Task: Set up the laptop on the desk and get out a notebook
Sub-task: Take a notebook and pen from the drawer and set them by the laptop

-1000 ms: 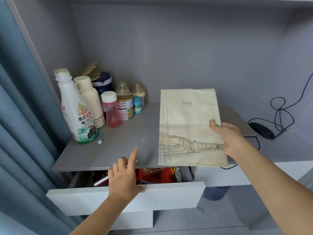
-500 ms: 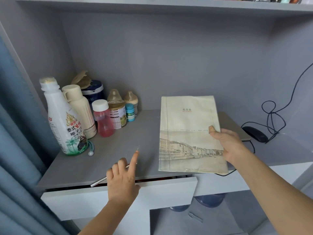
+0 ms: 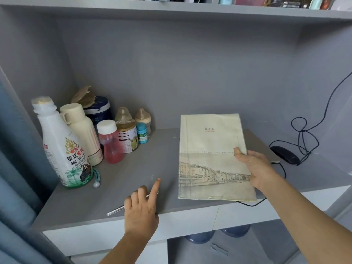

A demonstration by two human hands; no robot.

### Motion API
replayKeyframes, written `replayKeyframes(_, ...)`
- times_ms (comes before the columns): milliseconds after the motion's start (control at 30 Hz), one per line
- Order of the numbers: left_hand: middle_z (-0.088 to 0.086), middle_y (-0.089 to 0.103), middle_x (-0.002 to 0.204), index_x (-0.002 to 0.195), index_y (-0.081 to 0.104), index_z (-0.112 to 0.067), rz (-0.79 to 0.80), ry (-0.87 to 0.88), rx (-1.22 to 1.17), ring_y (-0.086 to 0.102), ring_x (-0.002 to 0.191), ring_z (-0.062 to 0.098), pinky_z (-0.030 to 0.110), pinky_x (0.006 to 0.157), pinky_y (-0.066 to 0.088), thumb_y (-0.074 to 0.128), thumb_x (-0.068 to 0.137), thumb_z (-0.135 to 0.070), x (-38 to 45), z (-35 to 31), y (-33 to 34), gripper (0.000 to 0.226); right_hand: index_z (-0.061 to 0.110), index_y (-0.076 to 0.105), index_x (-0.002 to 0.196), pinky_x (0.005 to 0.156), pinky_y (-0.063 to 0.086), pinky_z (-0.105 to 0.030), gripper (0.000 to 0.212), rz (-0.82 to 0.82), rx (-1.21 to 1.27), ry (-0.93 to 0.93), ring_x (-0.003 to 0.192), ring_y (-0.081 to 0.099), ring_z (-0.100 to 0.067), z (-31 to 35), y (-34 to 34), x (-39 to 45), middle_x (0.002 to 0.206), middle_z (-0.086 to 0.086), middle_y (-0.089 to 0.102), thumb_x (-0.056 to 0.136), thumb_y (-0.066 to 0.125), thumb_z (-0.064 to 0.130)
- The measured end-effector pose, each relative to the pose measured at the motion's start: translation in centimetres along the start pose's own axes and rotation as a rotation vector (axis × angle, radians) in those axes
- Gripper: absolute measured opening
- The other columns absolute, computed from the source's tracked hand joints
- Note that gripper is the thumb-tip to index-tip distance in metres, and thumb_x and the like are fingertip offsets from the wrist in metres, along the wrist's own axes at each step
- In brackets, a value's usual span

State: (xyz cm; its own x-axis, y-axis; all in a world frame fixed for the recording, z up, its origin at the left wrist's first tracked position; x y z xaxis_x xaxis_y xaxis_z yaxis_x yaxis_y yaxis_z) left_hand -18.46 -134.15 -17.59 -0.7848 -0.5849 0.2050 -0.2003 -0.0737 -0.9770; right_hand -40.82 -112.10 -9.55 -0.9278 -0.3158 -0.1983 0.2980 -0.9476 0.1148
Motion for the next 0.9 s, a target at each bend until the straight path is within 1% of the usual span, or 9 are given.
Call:
replayKeyframes(133, 0.0, 0.04, 0.123, 0.147, -0.007, -0.035, 0.181, -0.148, -0.091, 0.044, 0.113, 0.021, 0.033, 0.096, 0.036, 0.076, 0.05, -0.068, 1.4, -0.2, -1.5, 0.132, 0.017, 0.071, 0.078, 0.101, 0.044, -0.056, 0.007, -0.019, -0.006, 0.015, 0.111, 0.062, -0.033, 0.3, 0.6, 0.0, 0.106, -0.012, 0.072, 0.078, 0.076, 0.023)
replayKeyframes(267, 0.002, 0.036, 0.131, 0.143, 0.006, -0.035, 0.238, -0.309, -0.489, 0.038, 0.122, 0.025, 0.038, 0.102, 0.034, 0.084, 0.056, -0.044, 3.5, 1.5, -3.5, 0.117, 0.017, 0.072, 0.077, 0.101, 0.044, -0.057, 0.008, -0.032, -0.026, 0.045, 0.11, 0.062, -0.033, 1.3, 1.3, -0.1, 0.102, -0.01, 0.073, 0.077, 0.077, 0.024)
replayKeyframes(367, 0.013, 0.039, 0.131, 0.135, 0.027, -0.013, 0.203, -0.48, -0.791, 0.038, 0.12, 0.032, 0.041, 0.101, 0.036, 0.065, 0.078, -0.011, 5.3, 4.0, -5.3, 0.069, 0.017, 0.069, 0.076, 0.098, 0.046, -0.056, 0.008, -0.05, -0.02, 0.054, 0.107, 0.063, -0.033, 2.6, 2.1, -0.2, 0.093, -0.007, 0.072, 0.079, 0.075, 0.022)
replayKeyframes(433, 0.022, 0.047, 0.119, 0.127, 0.036, 0.002, 0.164, -0.569, -0.878, 0.047, 0.105, 0.033, 0.044, 0.095, 0.041, 0.048, 0.087, -0.01, 6.9, 5.8, -6.7, 0.043, 0.016, 0.069, 0.078, 0.095, 0.049, -0.056, 0.008, -0.051, -0.018, 0.06, 0.104, 0.065, -0.034, 3.6, 3.0, -0.3, 0.096, -0.011, 0.072, 0.078, 0.075, 0.022)
replayKeyframes(533, 0.017, 0.054, 0.093, 0.11, 0.05, -0.002, 0.157, -0.545, -1.028, 0.043, 0.069, 0.019, 0.033, 0.063, 0.042, 0.039, 0.093, -0.016, 9.1, 6.8, -9.0, 0.025, 0.014, 0.07, 0.08, 0.094, 0.049, -0.058, 0.01, -0.051, -0.012, 0.073, 0.102, 0.065, -0.034, 4.1, 4.4, -0.2, 0.099, -0.013, 0.072, 0.078, 0.075, 0.023)
replayKeyframes(600, 0.008, 0.051, 0.077, 0.104, 0.055, -0.003, 0.151, -0.544, -1.148, 0.041, 0.061, 0.015, 0.027, 0.053, 0.036, 0.037, 0.096, -0.004, 10.1, 7.1, -9.9, 0.02, 0.015, 0.069, 0.078, 0.095, 0.048, -0.058, 0.01, -0.049, -0.01, 0.078, 0.103, 0.065, -0.034, 3.9, 5.4, -0.1, 0.094, -0.011, 0.072, 0.078, 0.075, 0.023)
replayKeyframes(700, 0.003, 0.044, 0.073, 0.087, 0.052, -0.005, 0.136, -0.582, -1.256, 0.04, 0.063, 0.014, 0.03, 0.067, 0.043, 0.036, 0.091, 0.012, 11.2, 7.0, -10.6, 0.023, 0.014, 0.069, 0.08, 0.093, 0.05, -0.057, 0.009, -0.034, -0.01, 0.091, 0.098, 0.066, -0.033, 3.4, 6.9, 0.3, 0.093, -0.011, 0.072, 0.079, 0.074, 0.022)
replayKeyframes(800, 0.004, 0.051, 0.082, 0.106, 0.054, -0.001, 0.143, -0.62, -1.342, 0.047, 0.071, 0.014, 0.037, 0.087, 0.048, 0.038, 0.09, 0.015, 12.3, 7.0, -10.5, 0.028, 0.013, 0.069, 0.081, 0.09, 0.052, -0.056, 0.008, -0.009, -0.016, 0.106, 0.092, 0.067, -0.032, 2.8, 8.2, 1.0, 0.09, -0.012, 0.072, 0.081, 0.073, 0.02)
replayKeyframes(900, 0.018, 0.059, 0.103, 0.121, 0.051, 0.011, 0.108, -0.603, -1.353, 0.055, 0.086, 0.025, 0.043, 0.09, 0.05, 0.04, 0.09, 0.016, 13.5, 6.7, -11.0, 0.034, 0.011, 0.068, 0.082, 0.088, 0.053, -0.055, 0.008, 0.009, -0.017, 0.119, 0.087, 0.068, -0.032, 2.1, 9.3, 2.2, 0.088, -0.013, 0.072, 0.082, 0.072, 0.018)
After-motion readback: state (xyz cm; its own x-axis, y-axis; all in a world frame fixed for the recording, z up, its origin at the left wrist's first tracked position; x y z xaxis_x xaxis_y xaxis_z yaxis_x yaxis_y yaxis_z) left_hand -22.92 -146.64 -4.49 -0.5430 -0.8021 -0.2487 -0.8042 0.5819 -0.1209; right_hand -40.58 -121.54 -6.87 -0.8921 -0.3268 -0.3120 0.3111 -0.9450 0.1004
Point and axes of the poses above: each hand's wrist, its own x-axis towards the middle knuckle, its own y-axis out of the palm, z = x × y, the point moved 7 cm from there along x, towards the middle knuckle
